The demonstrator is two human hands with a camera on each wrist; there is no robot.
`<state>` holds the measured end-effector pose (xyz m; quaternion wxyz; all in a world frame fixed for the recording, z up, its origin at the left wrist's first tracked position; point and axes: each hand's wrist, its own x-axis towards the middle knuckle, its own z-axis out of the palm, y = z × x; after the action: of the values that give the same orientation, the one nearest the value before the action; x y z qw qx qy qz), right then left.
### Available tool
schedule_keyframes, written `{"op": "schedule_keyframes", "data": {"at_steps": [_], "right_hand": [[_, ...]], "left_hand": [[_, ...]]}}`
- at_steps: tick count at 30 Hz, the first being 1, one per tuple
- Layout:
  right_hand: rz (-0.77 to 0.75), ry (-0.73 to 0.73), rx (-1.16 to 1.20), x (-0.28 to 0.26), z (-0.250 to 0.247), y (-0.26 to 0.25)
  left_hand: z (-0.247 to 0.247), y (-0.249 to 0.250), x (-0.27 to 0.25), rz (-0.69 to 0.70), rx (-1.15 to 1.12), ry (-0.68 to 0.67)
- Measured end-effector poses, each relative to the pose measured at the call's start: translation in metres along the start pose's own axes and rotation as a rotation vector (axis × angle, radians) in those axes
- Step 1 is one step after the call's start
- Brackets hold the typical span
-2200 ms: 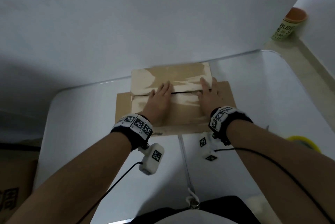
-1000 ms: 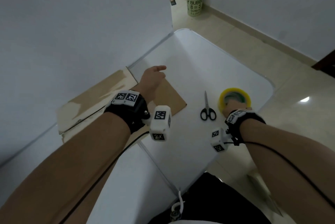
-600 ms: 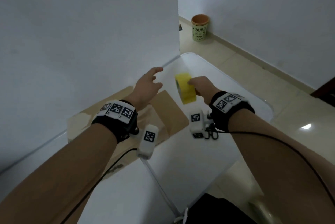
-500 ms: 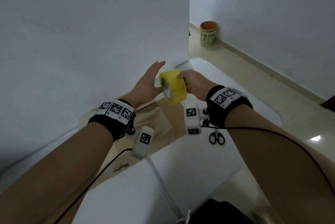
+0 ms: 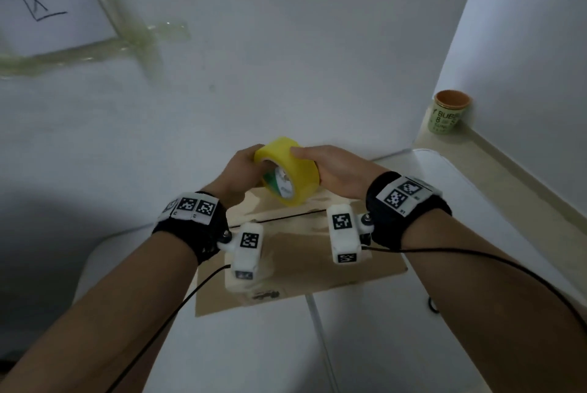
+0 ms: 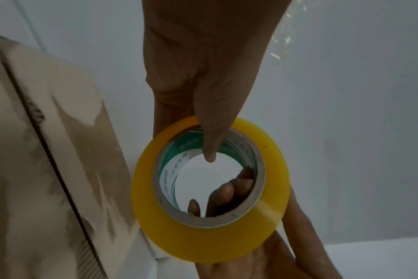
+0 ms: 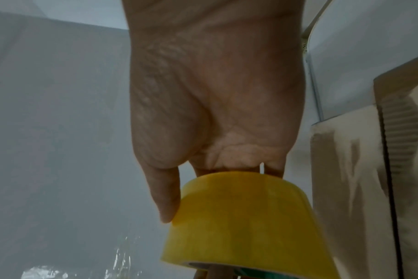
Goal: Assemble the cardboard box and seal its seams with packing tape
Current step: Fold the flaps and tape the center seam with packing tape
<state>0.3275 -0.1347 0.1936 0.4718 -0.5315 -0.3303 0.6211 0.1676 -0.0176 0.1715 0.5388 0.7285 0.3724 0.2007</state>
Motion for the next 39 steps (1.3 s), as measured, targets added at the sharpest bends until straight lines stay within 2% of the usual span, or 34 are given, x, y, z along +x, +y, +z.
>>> {"op": "schedule_keyframes", "data": {"at_steps": [3,5,8,10,13,16,22,25,28,35,39], "right_hand": [[0.011,-0.036,-0.082,0.007,0.011,-0.003],[0.025,-0.046,-0.124,0.011,0.018,-0.002],[0.042,0.038,-0.215,0.019,0.023,0.005],[0.037,0.065,-0.263,0.025,0.023,0.013],[0.019,0.114,-0.360,0.031,0.019,0.021],[0.030,0.125,-0.413,0.036,0.017,0.024],[0.000,0.140,-0.505,0.041,0.015,0.028],[-0.002,0.150,-0.535,0.042,0.015,0.027],[-0.003,0.178,-0.574,0.040,0.013,0.026],[0.020,0.198,-0.654,0.037,0.007,0.035],[0.036,0.191,-0.678,0.035,0.005,0.037]], "left_hand": [[-0.011,-0.008,-0.002,-0.015,0.022,0.022],[-0.012,-0.009,-0.003,0.054,0.186,0.028],[-0.007,-0.008,-0.006,0.174,0.403,-0.019],[-0.007,-0.010,-0.006,0.129,0.440,-0.038],[-0.011,-0.016,-0.004,-0.022,0.495,-0.062],[-0.005,-0.016,-0.006,-0.034,0.525,-0.033],[0.006,-0.022,-0.008,0.060,0.557,0.117],[0.008,-0.022,-0.011,0.130,0.492,0.205],[0.010,-0.019,-0.011,0.180,0.475,0.236],[0.013,-0.020,-0.008,0.149,0.374,0.230],[0.013,-0.020,-0.005,0.080,0.305,0.242]]}}
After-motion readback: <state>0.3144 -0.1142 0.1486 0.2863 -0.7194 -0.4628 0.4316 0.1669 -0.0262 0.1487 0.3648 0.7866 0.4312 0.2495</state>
